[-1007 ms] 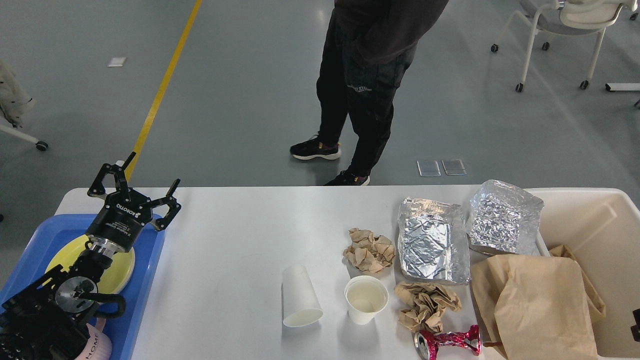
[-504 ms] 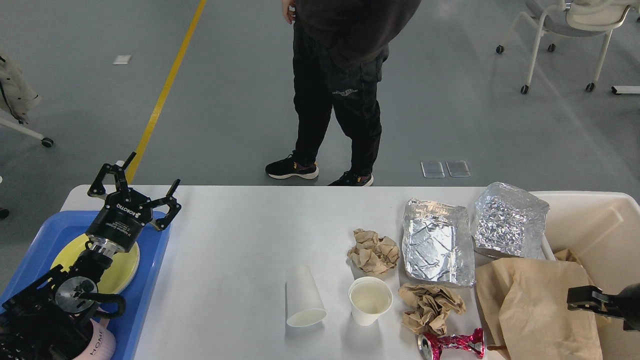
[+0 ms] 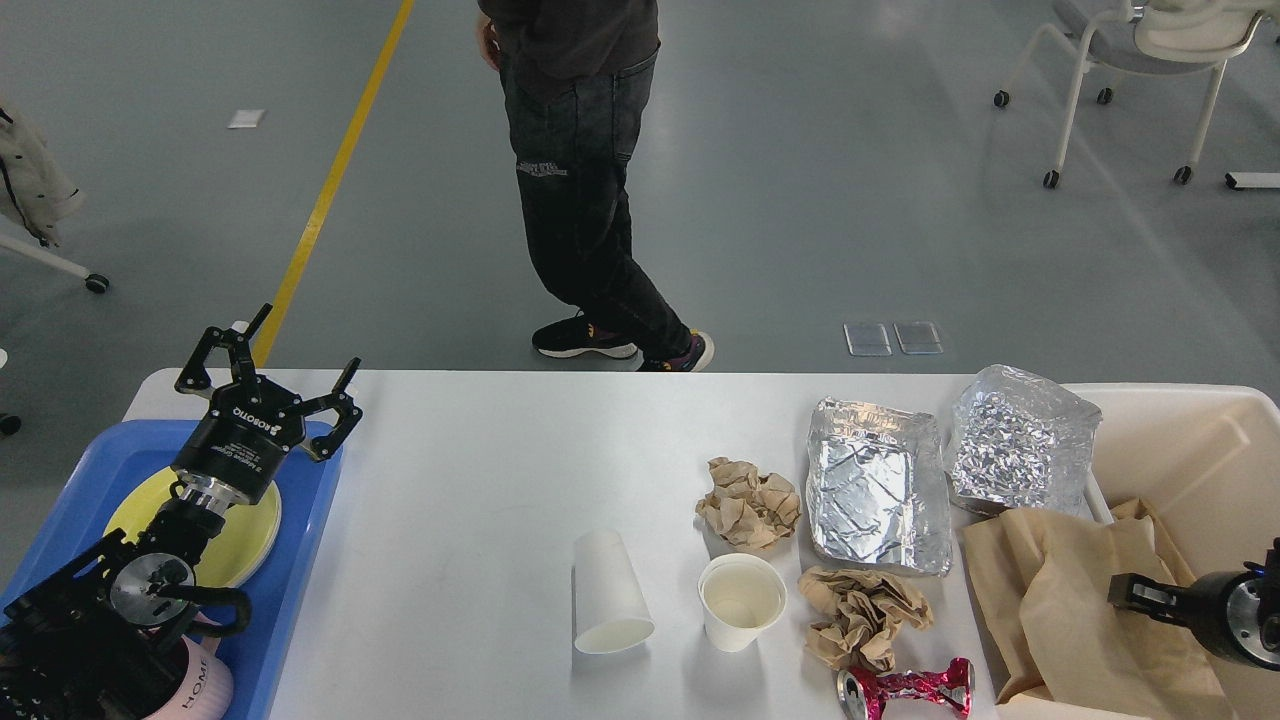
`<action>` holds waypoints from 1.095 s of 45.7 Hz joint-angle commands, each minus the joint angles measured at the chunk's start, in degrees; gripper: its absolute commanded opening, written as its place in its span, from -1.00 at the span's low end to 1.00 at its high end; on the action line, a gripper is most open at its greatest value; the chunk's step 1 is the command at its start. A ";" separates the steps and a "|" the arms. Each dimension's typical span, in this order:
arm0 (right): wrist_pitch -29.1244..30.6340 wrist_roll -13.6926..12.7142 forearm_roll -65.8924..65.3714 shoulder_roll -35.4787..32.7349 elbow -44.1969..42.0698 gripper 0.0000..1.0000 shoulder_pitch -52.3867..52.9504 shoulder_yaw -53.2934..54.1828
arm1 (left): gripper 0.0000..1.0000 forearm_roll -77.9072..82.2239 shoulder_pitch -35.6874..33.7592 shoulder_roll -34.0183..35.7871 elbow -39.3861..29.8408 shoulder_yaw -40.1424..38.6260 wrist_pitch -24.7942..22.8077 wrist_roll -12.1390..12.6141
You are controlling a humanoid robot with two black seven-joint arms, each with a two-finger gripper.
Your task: Tidy desktop
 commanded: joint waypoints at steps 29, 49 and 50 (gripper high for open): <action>14.80 3.01 2.70 -9.80 9.35 -1.00 13.00 0.81 | 1.00 0.00 0.00 0.00 0.00 0.00 0.00 0.00; 58.92 1.69 -10.22 -21.06 8.32 -1.00 75.41 0.81 | 1.00 0.00 0.00 0.00 0.00 0.09 0.00 -0.09; 58.92 1.78 -10.75 -20.80 7.70 -1.00 77.00 0.81 | 1.00 0.00 0.00 0.00 0.00 0.09 0.00 -0.09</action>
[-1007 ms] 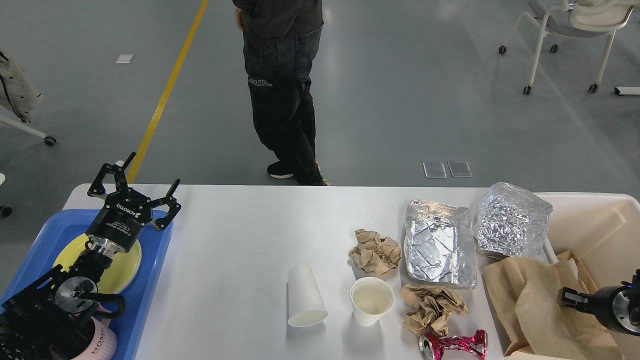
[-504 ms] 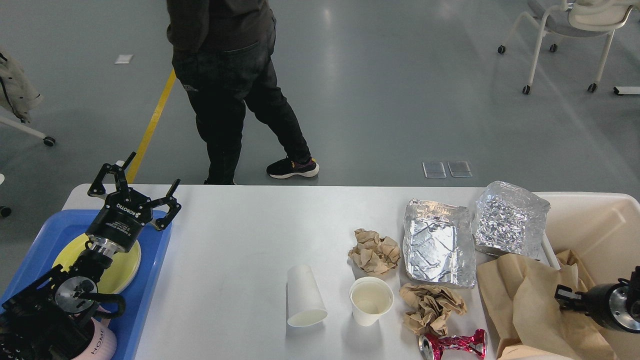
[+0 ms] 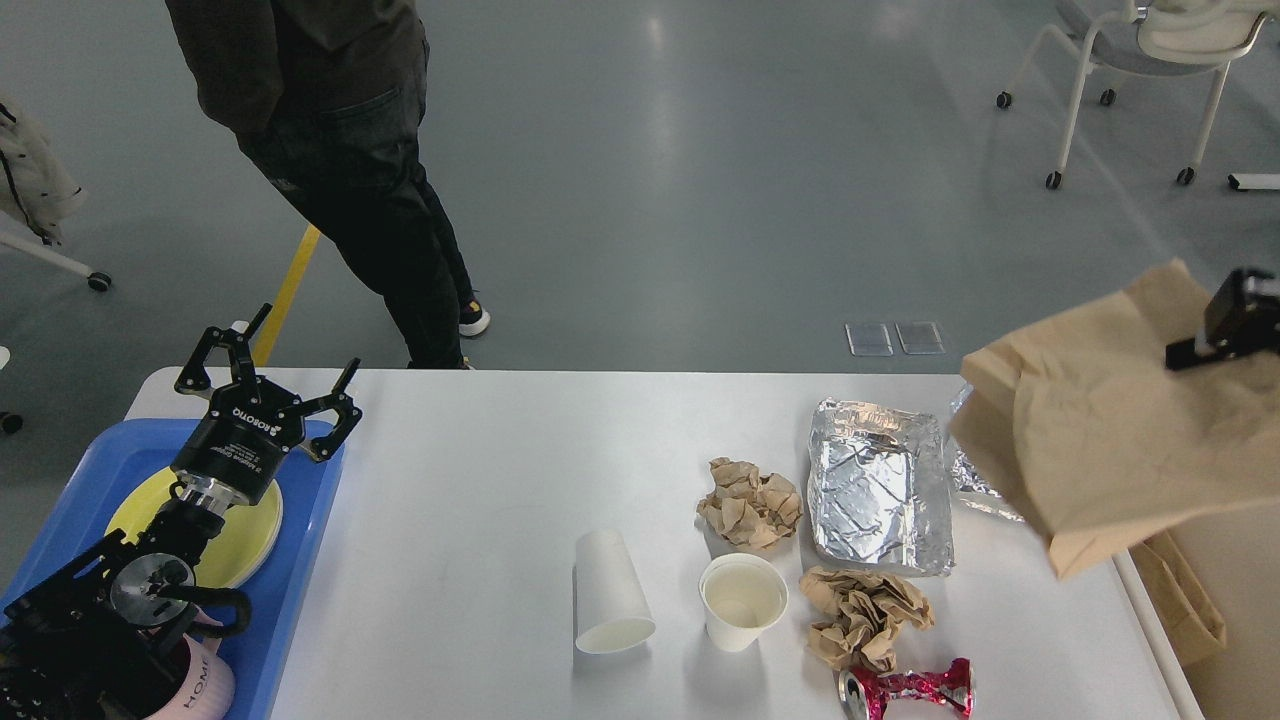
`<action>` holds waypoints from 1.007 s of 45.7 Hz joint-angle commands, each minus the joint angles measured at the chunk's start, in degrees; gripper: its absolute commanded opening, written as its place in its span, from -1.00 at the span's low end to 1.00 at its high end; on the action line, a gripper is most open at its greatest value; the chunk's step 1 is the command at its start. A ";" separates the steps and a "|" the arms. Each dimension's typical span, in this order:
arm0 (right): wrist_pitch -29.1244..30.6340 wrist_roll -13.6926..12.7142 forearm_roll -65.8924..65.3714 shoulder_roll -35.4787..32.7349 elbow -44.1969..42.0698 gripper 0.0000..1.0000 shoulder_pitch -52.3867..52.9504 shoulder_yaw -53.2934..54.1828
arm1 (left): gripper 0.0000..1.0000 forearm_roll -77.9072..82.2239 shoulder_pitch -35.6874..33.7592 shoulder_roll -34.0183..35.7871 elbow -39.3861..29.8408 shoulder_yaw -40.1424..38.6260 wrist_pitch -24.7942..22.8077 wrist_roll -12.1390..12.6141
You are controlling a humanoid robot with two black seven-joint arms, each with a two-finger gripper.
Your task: Tidy desktop
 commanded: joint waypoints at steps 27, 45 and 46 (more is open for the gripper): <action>-19.79 1.62 -16.72 -1.67 -22.90 -1.00 -27.09 0.05 | 1.00 0.00 0.00 0.00 0.00 0.00 0.00 0.00; -53.49 2.24 11.31 23.90 -52.24 -1.00 -82.92 2.25 | 1.00 0.00 0.00 0.00 0.00 -0.09 0.00 0.00; -53.49 2.59 11.93 24.87 -53.48 -1.00 -83.80 3.12 | 1.00 0.00 0.00 0.00 0.00 -0.09 0.00 0.00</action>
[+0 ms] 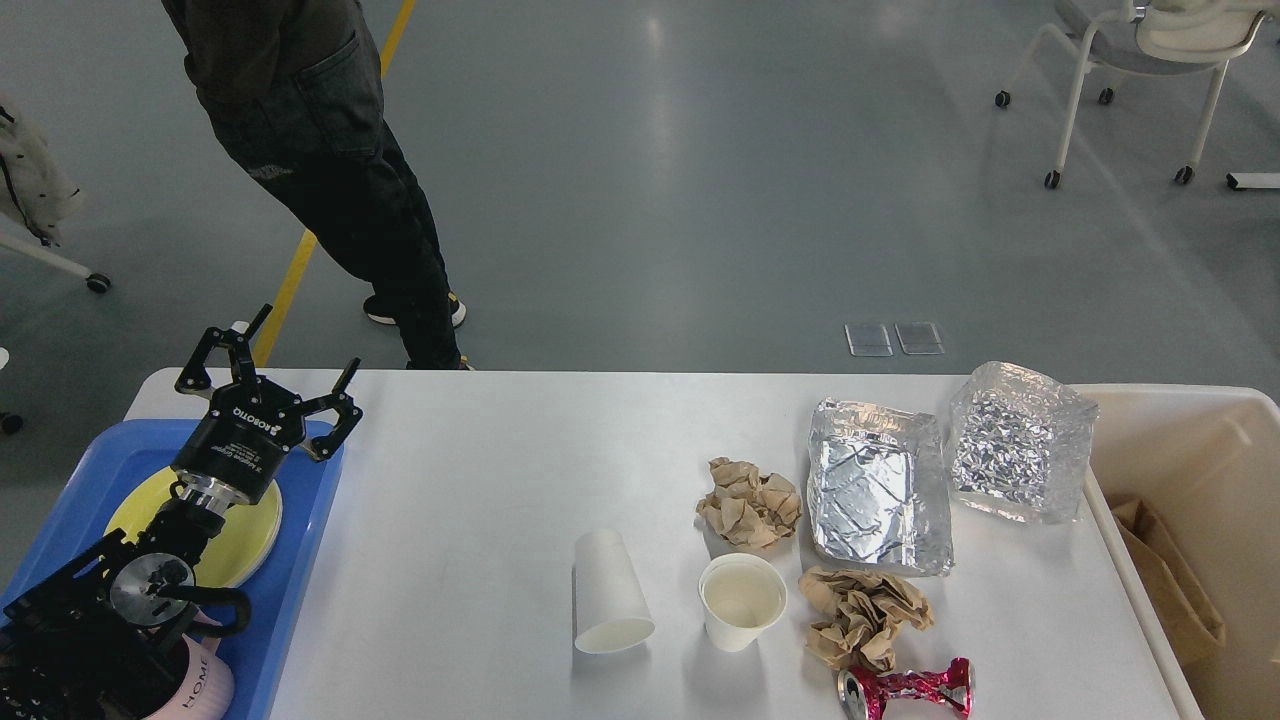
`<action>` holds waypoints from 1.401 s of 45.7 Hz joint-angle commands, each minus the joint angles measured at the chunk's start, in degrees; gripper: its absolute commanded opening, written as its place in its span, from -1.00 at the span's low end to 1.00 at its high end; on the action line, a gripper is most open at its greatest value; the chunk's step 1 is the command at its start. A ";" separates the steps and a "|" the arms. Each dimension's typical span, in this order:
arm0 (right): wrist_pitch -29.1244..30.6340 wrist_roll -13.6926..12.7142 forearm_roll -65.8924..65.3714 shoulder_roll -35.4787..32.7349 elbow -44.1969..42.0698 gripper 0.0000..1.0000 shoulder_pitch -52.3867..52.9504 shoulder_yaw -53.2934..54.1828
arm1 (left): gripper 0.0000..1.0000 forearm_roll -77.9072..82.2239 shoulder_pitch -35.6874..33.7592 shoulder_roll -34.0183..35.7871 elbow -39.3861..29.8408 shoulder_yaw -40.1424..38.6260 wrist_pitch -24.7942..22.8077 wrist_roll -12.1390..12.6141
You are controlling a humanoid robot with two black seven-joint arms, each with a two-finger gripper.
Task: Tidy desktop
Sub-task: 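Move the right gripper back down to the crumpled foil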
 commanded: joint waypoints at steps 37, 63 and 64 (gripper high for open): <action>13.90 0.85 6.86 -2.10 35.74 1.00 44.81 -17.47 | 1.00 0.00 -0.01 0.00 0.00 -0.09 0.00 0.09; 51.79 8.50 3.61 7.13 44.91 1.00 99.63 -22.41 | 1.00 0.09 0.26 0.44 0.00 -0.61 -0.09 0.09; 51.79 8.32 3.26 7.13 44.39 1.00 97.44 -22.42 | 1.00 0.09 0.26 0.44 0.00 -0.61 -0.09 0.09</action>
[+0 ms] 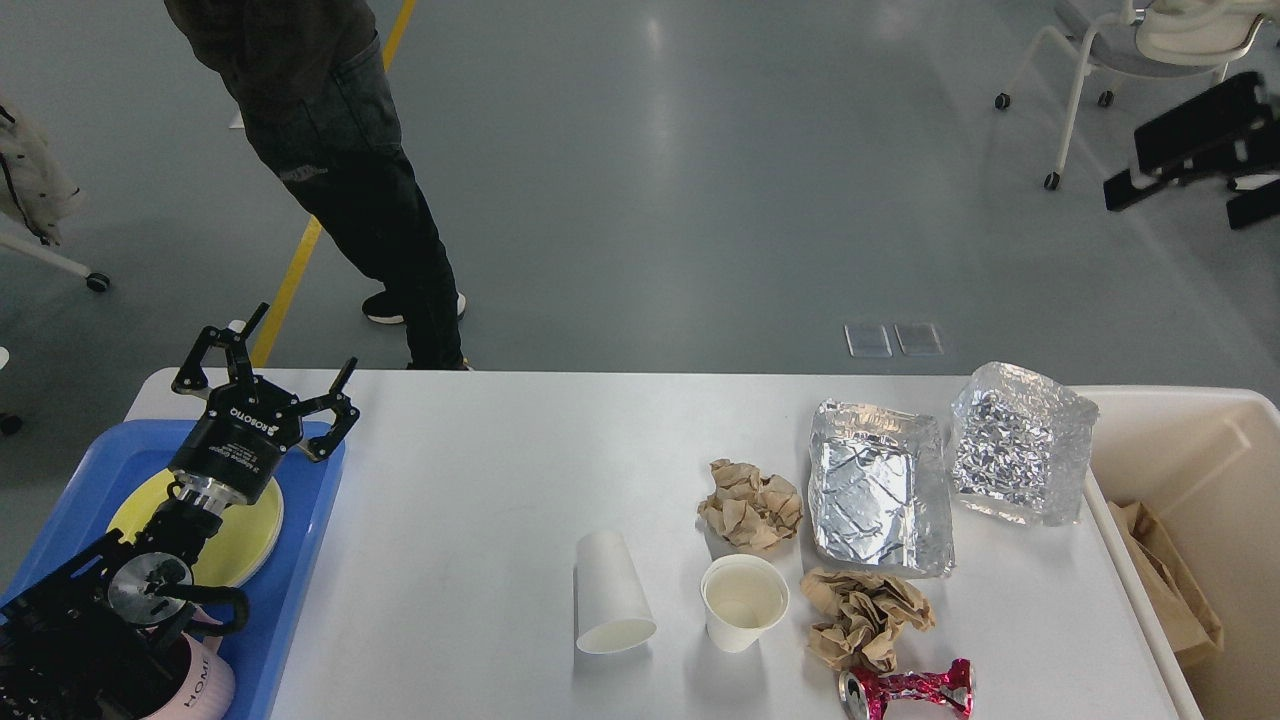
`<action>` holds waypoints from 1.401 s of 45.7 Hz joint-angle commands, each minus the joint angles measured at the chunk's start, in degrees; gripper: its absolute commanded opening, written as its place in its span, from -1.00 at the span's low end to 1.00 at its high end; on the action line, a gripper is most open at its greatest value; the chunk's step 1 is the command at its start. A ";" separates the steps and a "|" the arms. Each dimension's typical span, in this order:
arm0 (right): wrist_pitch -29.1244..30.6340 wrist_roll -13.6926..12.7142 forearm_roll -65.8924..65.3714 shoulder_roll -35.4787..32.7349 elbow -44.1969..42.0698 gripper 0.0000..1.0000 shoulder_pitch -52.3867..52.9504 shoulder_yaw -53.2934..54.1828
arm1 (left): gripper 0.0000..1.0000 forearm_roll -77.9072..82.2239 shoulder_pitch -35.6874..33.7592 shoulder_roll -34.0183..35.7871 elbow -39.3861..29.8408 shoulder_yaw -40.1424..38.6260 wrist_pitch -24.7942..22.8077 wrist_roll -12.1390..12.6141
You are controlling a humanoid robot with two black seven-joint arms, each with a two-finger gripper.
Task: Tidy desktop
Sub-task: 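Move the right gripper back down to the crumpled foil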
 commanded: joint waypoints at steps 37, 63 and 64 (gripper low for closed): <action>-49.53 -12.31 11.01 19.80 -56.45 1.00 -100.27 31.72 | 1.00 -0.09 0.05 -0.13 -0.01 0.12 -0.08 0.00; -55.70 -13.72 12.15 26.05 -65.07 0.88 -110.13 39.20 | 1.00 -0.09 0.05 -0.22 -0.01 0.21 0.00 0.00; -55.70 -13.72 12.24 26.05 -65.07 0.86 -110.39 39.20 | 1.00 -0.09 0.05 -0.22 -0.01 0.21 -0.08 0.00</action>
